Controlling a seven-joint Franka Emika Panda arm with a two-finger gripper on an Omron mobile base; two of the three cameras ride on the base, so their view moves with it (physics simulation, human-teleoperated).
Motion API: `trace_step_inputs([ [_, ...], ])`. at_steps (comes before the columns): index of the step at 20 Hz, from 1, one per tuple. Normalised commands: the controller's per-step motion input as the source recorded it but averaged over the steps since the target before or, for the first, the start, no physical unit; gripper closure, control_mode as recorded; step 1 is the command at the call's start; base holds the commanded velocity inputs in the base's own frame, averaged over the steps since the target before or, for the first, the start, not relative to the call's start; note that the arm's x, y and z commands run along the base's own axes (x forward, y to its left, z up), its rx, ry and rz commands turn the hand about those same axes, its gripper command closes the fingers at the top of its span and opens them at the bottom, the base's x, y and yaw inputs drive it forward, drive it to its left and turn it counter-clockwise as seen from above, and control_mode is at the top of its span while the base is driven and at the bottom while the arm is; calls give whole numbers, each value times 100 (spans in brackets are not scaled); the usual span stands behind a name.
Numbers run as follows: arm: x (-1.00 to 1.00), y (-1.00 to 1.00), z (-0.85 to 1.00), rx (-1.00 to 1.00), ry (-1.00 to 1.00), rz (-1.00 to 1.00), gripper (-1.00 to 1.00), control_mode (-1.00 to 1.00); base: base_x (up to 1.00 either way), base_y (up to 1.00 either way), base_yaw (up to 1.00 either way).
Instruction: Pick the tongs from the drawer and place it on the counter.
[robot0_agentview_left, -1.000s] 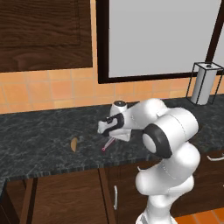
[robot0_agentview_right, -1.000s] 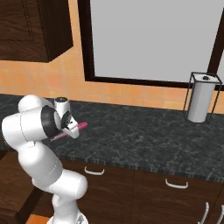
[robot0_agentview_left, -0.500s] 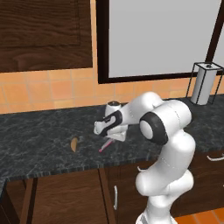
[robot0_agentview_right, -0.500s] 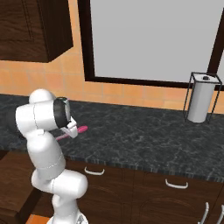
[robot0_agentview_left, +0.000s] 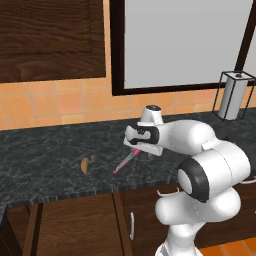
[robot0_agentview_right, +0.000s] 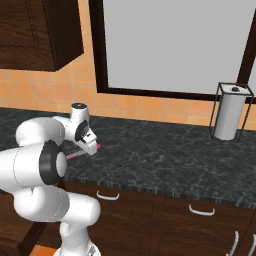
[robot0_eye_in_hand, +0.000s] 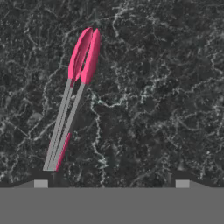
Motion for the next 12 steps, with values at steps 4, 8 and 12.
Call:
trace_step_inputs([
  [4,-100,-75,9,0,0,2,-100,-100,0,0,0],
  [8,-100,-53,7,0,-1,10,-100,-100,0,0,0],
  [12,-82,-69,37,-2,-31,23,-100,-100,0,0,0],
])
